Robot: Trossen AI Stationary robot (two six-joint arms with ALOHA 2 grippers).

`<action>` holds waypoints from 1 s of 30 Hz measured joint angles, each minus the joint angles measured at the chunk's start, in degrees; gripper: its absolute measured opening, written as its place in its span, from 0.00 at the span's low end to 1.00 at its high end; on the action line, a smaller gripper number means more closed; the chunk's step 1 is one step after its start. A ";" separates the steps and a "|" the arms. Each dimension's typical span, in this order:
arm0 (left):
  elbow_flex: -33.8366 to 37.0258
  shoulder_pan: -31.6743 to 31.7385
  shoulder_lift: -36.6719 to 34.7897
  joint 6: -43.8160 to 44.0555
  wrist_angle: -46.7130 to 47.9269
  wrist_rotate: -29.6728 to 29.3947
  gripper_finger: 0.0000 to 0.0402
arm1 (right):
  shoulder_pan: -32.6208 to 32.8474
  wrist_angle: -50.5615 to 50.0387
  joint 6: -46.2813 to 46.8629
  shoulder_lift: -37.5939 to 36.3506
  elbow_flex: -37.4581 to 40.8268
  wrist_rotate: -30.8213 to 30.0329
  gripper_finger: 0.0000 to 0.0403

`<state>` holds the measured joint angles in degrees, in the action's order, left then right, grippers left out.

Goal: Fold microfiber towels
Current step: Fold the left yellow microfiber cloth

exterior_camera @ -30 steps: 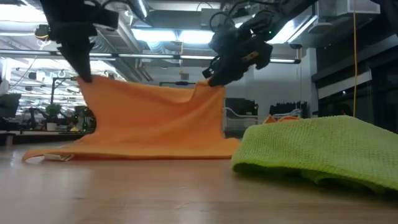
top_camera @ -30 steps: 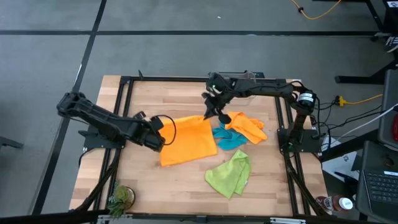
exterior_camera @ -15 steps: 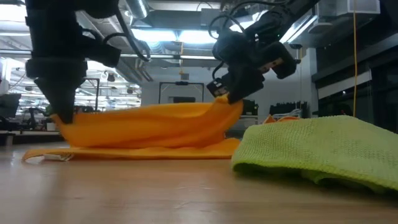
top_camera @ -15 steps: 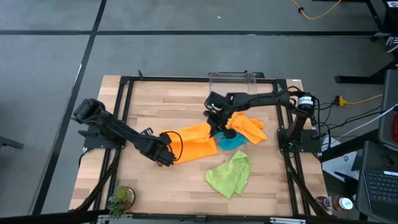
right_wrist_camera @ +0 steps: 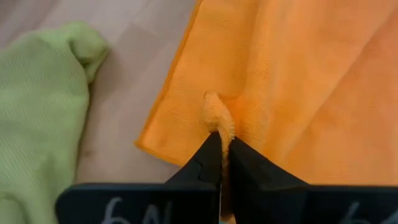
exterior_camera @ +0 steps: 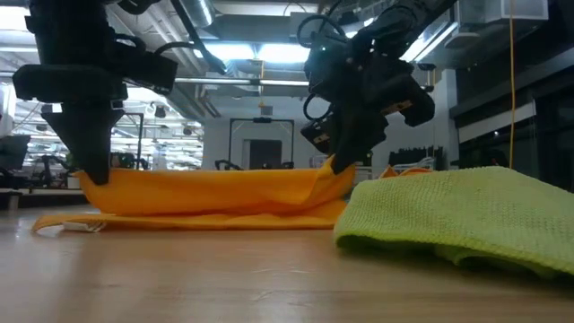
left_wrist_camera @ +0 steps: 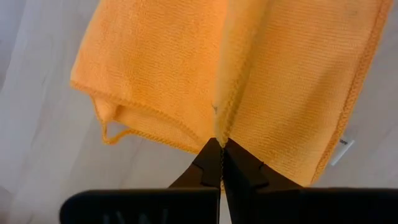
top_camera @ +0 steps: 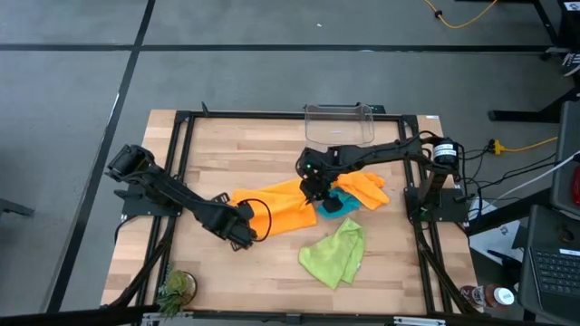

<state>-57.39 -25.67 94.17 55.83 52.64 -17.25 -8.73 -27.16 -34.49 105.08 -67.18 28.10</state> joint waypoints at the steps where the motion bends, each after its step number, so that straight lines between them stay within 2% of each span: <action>1: 0.00 0.00 0.00 0.80 0.01 0.27 0.01 | 0.33 -0.02 1.31 0.00 0.00 -0.02 0.06; 4: 0.00 0.02 0.00 2.53 0.01 2.07 0.05 | 1.22 -0.65 2.56 0.00 0.00 -0.04 0.10; 7: 0.00 0.00 0.00 3.97 0.00 3.83 0.13 | 2.13 -0.92 2.61 0.00 0.00 -0.04 0.18; 13: 0.00 0.02 0.00 4.09 -0.21 3.30 0.26 | 3.45 -1.94 4.06 0.00 -1.23 -0.04 0.33; 19: 0.00 0.00 0.00 4.07 -2.03 3.12 0.28 | 4.16 -4.70 15.48 0.00 -2.40 -0.04 0.35; 25: 0.02 0.00 0.00 4.05 -2.75 2.99 0.28 | 6.73 -6.99 15.45 0.37 -2.34 -0.42 0.35; 27: 0.02 0.00 0.00 4.05 -2.75 2.99 0.28 | 8.47 -5.90 14.38 0.38 -2.29 -3.62 0.35; 30: 0.02 -0.02 0.00 4.05 -2.78 2.94 0.28 | 11.70 -4.62 12.37 0.37 -2.32 -14.39 0.35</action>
<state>-57.36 -25.69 94.17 59.88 49.87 -14.31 2.97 -31.78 -22.12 105.45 -69.49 13.71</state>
